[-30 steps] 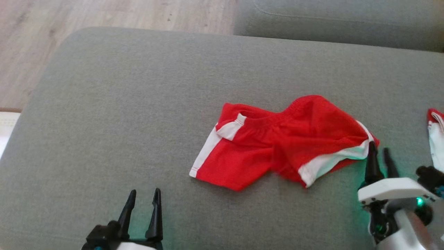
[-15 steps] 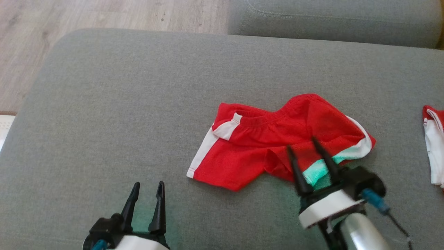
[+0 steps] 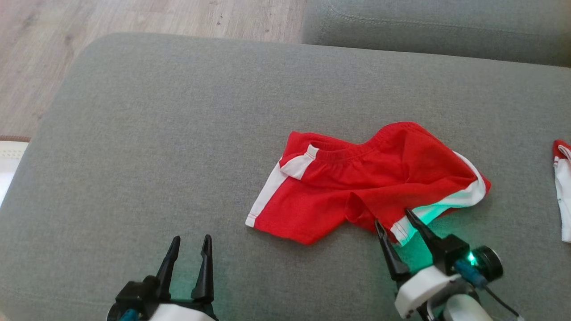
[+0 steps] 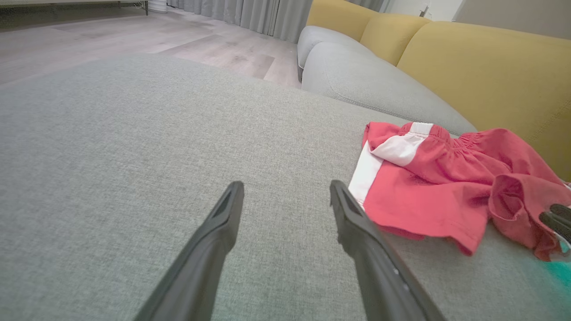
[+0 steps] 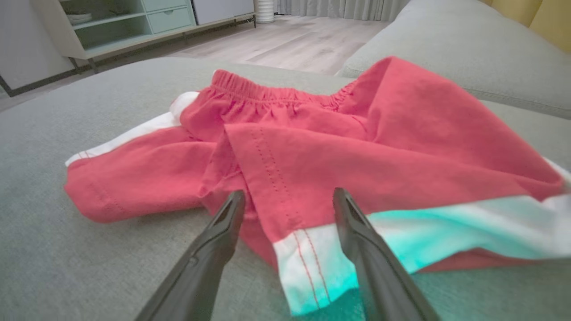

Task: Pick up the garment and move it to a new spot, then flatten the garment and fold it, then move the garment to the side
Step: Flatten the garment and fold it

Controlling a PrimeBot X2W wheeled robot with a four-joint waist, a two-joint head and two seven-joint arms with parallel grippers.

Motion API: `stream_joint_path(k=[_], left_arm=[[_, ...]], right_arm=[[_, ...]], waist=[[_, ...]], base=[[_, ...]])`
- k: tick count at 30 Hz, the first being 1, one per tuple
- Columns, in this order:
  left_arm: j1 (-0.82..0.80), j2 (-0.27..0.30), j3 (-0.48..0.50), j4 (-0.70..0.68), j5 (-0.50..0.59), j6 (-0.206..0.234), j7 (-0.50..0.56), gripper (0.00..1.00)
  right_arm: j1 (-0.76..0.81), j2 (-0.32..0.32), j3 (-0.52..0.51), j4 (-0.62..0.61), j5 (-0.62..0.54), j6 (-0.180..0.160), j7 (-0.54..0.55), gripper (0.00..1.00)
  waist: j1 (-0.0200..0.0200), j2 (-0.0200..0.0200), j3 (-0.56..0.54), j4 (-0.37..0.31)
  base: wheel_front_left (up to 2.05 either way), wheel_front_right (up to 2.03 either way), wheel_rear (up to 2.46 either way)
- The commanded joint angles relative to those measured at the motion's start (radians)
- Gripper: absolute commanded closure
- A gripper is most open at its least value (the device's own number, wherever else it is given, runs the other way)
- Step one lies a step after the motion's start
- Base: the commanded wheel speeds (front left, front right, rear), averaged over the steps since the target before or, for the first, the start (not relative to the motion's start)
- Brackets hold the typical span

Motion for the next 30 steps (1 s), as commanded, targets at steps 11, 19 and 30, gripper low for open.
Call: stream_joint_path(k=[11, 19, 30], left_arm=[[-0.023, -0.001, 0.020, -0.028, -0.012, 0.004, -0.005, 0.00], [-0.023, -0.001, 0.019, -0.025, -0.014, 0.007, -0.005, 0.00], [-0.016, -0.001, 0.031, -0.024, -0.012, 0.010, -0.005, 0.00]], right_arm=[[0.033, 0.000, -0.020, -0.006, -0.042, -0.001, -0.011, 0.00], [0.014, 0.006, -0.070, -0.026, -0.029, -0.001, -0.011, 1.00], [-0.207, -0.098, -0.302, -0.302, 0.050, -0.001, -0.011, 1.00]], waist=[[0.0000, 0.0000, 0.005, -0.015], [0.0000, 0.0000, 0.009, -0.020], [0.0000, 0.0000, -0.014, -0.031]], base=[[0.00, 0.00, 0.00], [0.00, 0.00, 0.00], [0.00, 0.00, 0.00]])
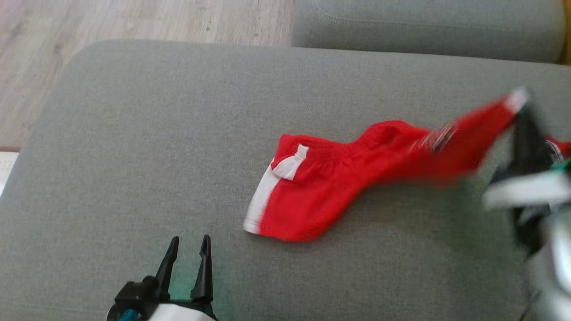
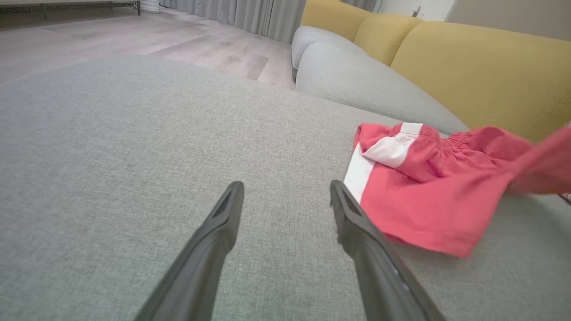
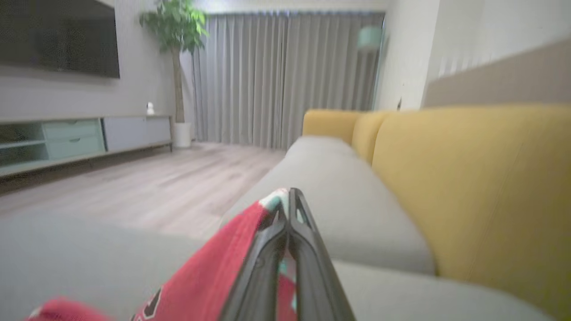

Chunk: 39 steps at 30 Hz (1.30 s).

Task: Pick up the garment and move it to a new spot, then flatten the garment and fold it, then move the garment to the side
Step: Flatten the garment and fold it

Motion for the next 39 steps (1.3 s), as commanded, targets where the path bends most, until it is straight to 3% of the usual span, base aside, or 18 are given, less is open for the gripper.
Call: stream_joint_path(k=[1, 5, 10, 15, 20, 25, 28, 35, 36, 37, 38, 39], left_arm=[[-0.015, -0.001, 0.033, -0.022, -0.001, 0.001, -0.005, 0.00], [-0.010, -0.001, 0.030, -0.016, 0.001, -0.003, -0.005, 0.00], [-0.005, -0.001, 0.022, -0.013, -0.001, -0.006, -0.005, 0.00], [-0.001, -0.001, 0.008, -0.001, -0.003, -0.010, -0.005, 0.00], [0.014, -0.001, -0.008, 0.001, -0.013, -0.008, -0.005, 0.00], [0.041, -0.001, 0.014, -0.003, -0.012, -0.004, -0.005, 0.00], [0.047, -0.001, 0.025, -0.009, -0.014, -0.002, -0.005, 0.00], [0.016, -0.001, 0.009, -0.022, -0.025, -0.003, -0.005, 0.00], [0.010, -0.001, 0.004, -0.022, -0.024, -0.003, -0.005, 0.00], [0.004, -0.001, -0.001, -0.022, -0.024, -0.003, -0.005, 0.00], [-0.001, -0.001, -0.004, -0.021, -0.023, -0.003, -0.005, 0.00], [-0.006, -0.001, -0.006, -0.019, -0.022, -0.004, -0.005, 0.00]], right_arm=[[-0.131, -0.062, 0.010, -0.062, 0.019, -0.001, -0.011, 1.00], [-0.290, -0.128, 0.055, -0.059, 0.034, -0.001, -0.003, 1.00], [-0.444, -0.147, 0.176, -0.033, 0.054, -0.001, 0.008, 1.00], [-0.651, -0.142, 0.369, 0.069, 0.090, -0.001, 0.001, 1.00], [-0.802, -0.090, 0.458, 0.191, 0.158, -0.001, -0.009, 1.00], [-0.797, -0.067, 0.440, 0.186, 0.191, -0.001, -0.010, 1.00], [-0.742, -0.087, 0.411, 0.212, 0.201, -0.001, -0.011, 1.00], [-0.499, -0.214, 0.285, 0.414, 0.207, -0.001, -0.006, 1.00], [-0.460, -0.233, 0.261, 0.455, 0.203, -0.001, 0.000, 0.95], [-0.423, -0.249, 0.238, 0.503, 0.198, -0.001, 0.017, 0.33], [-0.394, -0.259, 0.211, 0.544, 0.200, -0.001, 0.027, 0.00], [-0.371, -0.268, 0.192, 0.578, 0.190, -0.001, 0.033, 0.00]], waist=[[-0.0001, 0.0000, -0.015, 0.000], [-0.0001, 0.0000, -0.041, 0.017], [-0.0001, 0.0000, -0.058, 0.048], [-0.0001, 0.0000, -0.078, 0.115], [-0.0001, 0.0000, -0.092, 0.190], [-0.0001, 0.0000, -0.091, 0.190], [-0.0001, 0.0000, -0.081, 0.168], [-0.0001, 0.0000, -0.038, 0.116], [-0.0001, 0.0000, -0.030, 0.110], [-0.0001, 0.0000, -0.022, 0.105], [-0.0001, 0.0000, -0.016, 0.100], [-0.0001, 0.0000, -0.010, 0.096]], base=[[0.00, 0.00, 0.00], [0.00, 0.00, 0.00], [0.00, 0.00, 0.00], [0.00, 0.00, 0.00], [0.00, 0.00, 0.00], [0.00, 0.00, 0.00], [0.00, 0.00, 0.00], [0.00, 0.00, 0.00], [0.00, 0.00, 0.00], [0.00, 0.00, 0.00], [0.00, 0.00, 0.00], [0.00, 0.00, 0.00]])
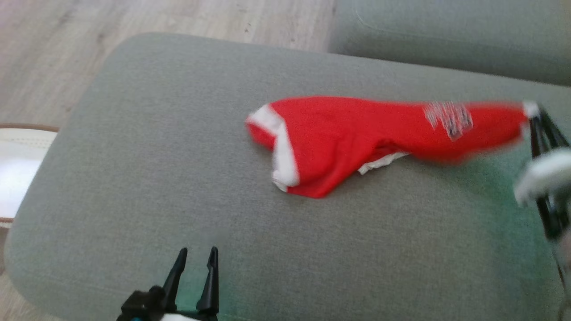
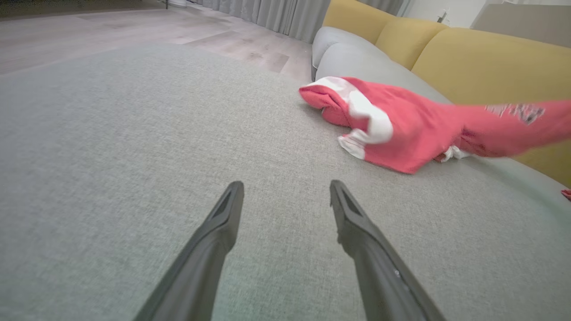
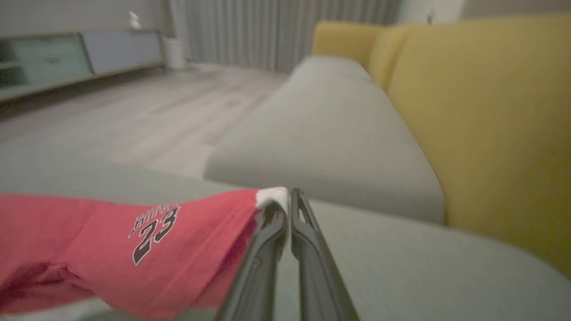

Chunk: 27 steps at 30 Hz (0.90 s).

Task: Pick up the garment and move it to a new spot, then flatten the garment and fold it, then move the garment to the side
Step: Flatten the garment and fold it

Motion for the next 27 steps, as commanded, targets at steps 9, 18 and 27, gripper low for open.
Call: stream_joint_path(k=[9, 18, 27], left_arm=[[-0.049, -0.001, 0.035, -0.019, 0.006, 0.001, -0.005, 0.00], [-0.061, -0.001, 0.004, -0.020, -0.008, -0.001, -0.005, 0.00], [-0.064, -0.001, -0.018, -0.027, -0.023, 0.010, -0.005, 0.00]], right_arm=[[0.064, 0.089, 0.031, -0.110, -0.061, -0.001, -0.049, 0.00], [0.179, 0.172, 0.494, -0.330, 0.053, -0.001, -0.041, 0.00], [0.085, 0.198, 0.611, -0.217, 0.153, -0.001, 0.069, 0.00]], waist=[[-0.0001, 0.0000, 0.026, -0.032], [-0.0001, 0.0000, 0.034, 0.019], [-0.0001, 0.0000, 0.072, 0.114]], base=[[0.00, 0.00, 0.00], [0.00, 0.00, 0.00], [0.00, 0.00, 0.00]])
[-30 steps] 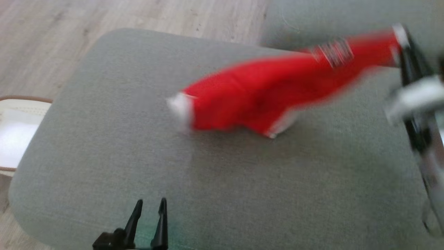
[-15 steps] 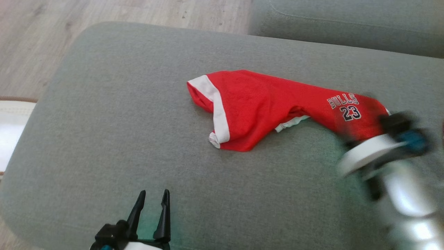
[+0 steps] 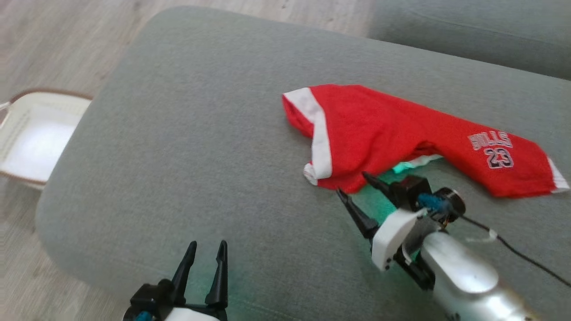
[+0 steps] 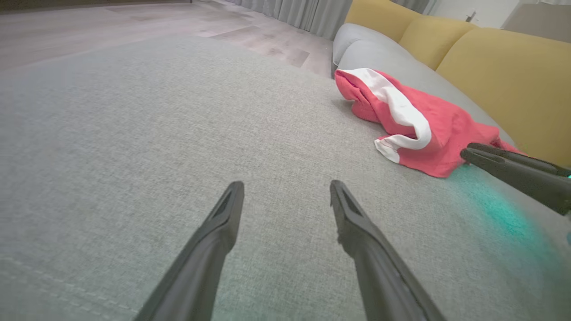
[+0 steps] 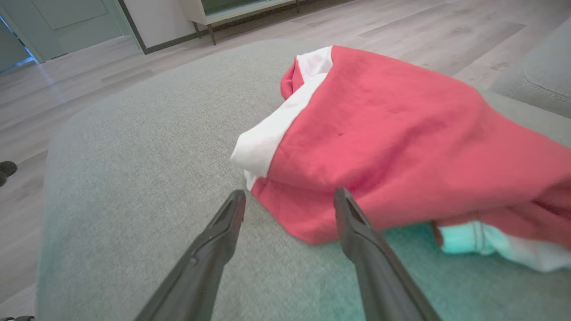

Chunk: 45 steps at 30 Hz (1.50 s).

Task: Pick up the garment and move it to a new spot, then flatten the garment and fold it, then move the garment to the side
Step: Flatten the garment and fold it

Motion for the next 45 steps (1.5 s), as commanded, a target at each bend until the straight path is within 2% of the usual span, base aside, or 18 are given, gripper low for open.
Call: stream_joint_path(k=[1, 6, 9, 10, 11, 13, 14, 20, 23, 26, 30, 31, 37, 43, 44, 45], left_arm=[[-0.035, -0.001, 0.023, -0.030, -0.007, 0.004, -0.005, 0.00], [-0.033, -0.001, 0.017, -0.034, -0.016, 0.007, -0.005, 0.00], [-0.036, -0.001, 0.010, -0.040, -0.023, 0.012, -0.005, 0.00], [-0.038, -0.001, 0.008, -0.042, -0.026, 0.014, -0.005, 0.00], [-0.040, -0.001, 0.006, -0.044, -0.029, 0.016, -0.005, 0.00], [-0.045, -0.001, 0.005, -0.046, -0.032, 0.019, -0.005, 0.00], [-0.047, -0.001, 0.004, -0.047, -0.033, 0.020, -0.005, 0.00], [-0.055, -0.001, 0.013, -0.047, -0.029, 0.022, -0.005, 0.00], [-0.050, -0.001, 0.021, -0.050, -0.025, 0.021, -0.005, 0.00], [-0.039, -0.001, 0.033, -0.049, -0.019, 0.018, -0.005, 0.00], [-0.016, -0.001, 0.054, -0.048, -0.005, 0.014, -0.005, 0.00], [-0.016, -0.001, 0.054, -0.048, -0.005, 0.014, -0.005, 0.00], [0.008, -0.001, 0.077, -0.049, 0.013, 0.004, -0.005, 0.00], [0.009, -0.001, 0.076, -0.047, 0.018, -0.002, -0.005, 0.00], [0.009, -0.001, 0.076, -0.046, 0.020, -0.003, -0.005, 0.00], [0.009, -0.001, 0.076, -0.045, 0.021, -0.004, -0.005, 0.00]], right_arm=[[-0.039, 0.017, 0.013, 0.003, -0.003, -0.001, 0.010, 0.00], [-0.072, 0.031, 0.024, 0.096, -0.023, -0.001, 0.058, 0.00], [-0.080, 0.038, 0.023, 0.147, -0.030, -0.001, 0.087, 0.09], [-0.083, 0.038, 0.022, 0.161, -0.035, -0.001, 0.091, 0.19], [-0.083, 0.039, 0.021, 0.175, -0.038, -0.001, 0.097, 0.41], [-0.085, 0.039, 0.021, 0.199, -0.044, -0.001, 0.103, 0.70], [-0.086, 0.037, 0.022, 0.210, -0.049, -0.001, 0.106, 1.00], [-0.091, 0.015, 0.025, 0.226, -0.051, -0.001, 0.051, 1.00], [-0.077, -0.005, 0.019, 0.193, -0.017, -0.001, -0.028, 1.00], [-0.050, -0.054, 0.008, 0.132, 0.030, -0.001, -0.086, 1.00], [0.012, -0.151, -0.041, -0.002, 0.092, -0.001, -0.113, 1.00], [0.012, -0.151, -0.041, -0.002, 0.092, -0.001, -0.113, 1.00], [0.114, -0.327, -0.105, -0.212, 0.148, -0.001, -0.118, 1.00], [0.187, -0.481, -0.116, -0.297, 0.215, -0.001, -0.089, 1.00], [0.195, -0.499, -0.127, -0.299, 0.222, -0.001, -0.088, 0.87], [0.200, -0.512, -0.142, -0.297, 0.225, -0.001, -0.087, 0.47]], waist=[[0.0000, 0.0000, 0.020, 0.031], [0.0000, 0.0000, 0.037, 0.057], [0.0000, 0.0000, 0.046, 0.063], [0.0000, 0.0000, 0.049, 0.064], [0.0000, 0.0000, 0.051, 0.064], [0.0000, 0.0000, 0.056, 0.061], [0.0000, 0.0000, 0.058, 0.058], [0.0000, 0.0000, 0.052, 0.027], [0.0000, 0.0000, 0.032, 0.001], [0.0000, 0.0000, 0.000, -0.031], [0.0000, 0.0000, -0.047, -0.082], [0.0000, 0.0000, -0.047, -0.082], [0.0000, 0.0000, -0.085, -0.165], [0.0000, 0.0000, -0.098, -0.212], [0.0000, 0.0000, -0.098, -0.217], [0.0000, 0.0000, -0.099, -0.222]], base=[[0.00, 0.00, 0.00], [0.00, 0.00, 0.00], [0.00, 0.00, 0.00], [0.00, 0.00, 0.00], [0.00, 0.00, 0.00], [0.00, 0.00, 0.00], [0.00, 0.00, 0.00], [0.00, 0.00, 0.00], [0.00, 0.00, 0.00], [0.00, 0.00, 0.00], [0.00, 0.00, 0.00], [0.00, 0.00, 0.00], [0.00, 0.00, 0.00], [0.00, 0.00, 0.00], [0.00, 0.00, 0.00], [0.00, 0.00, 0.00]])
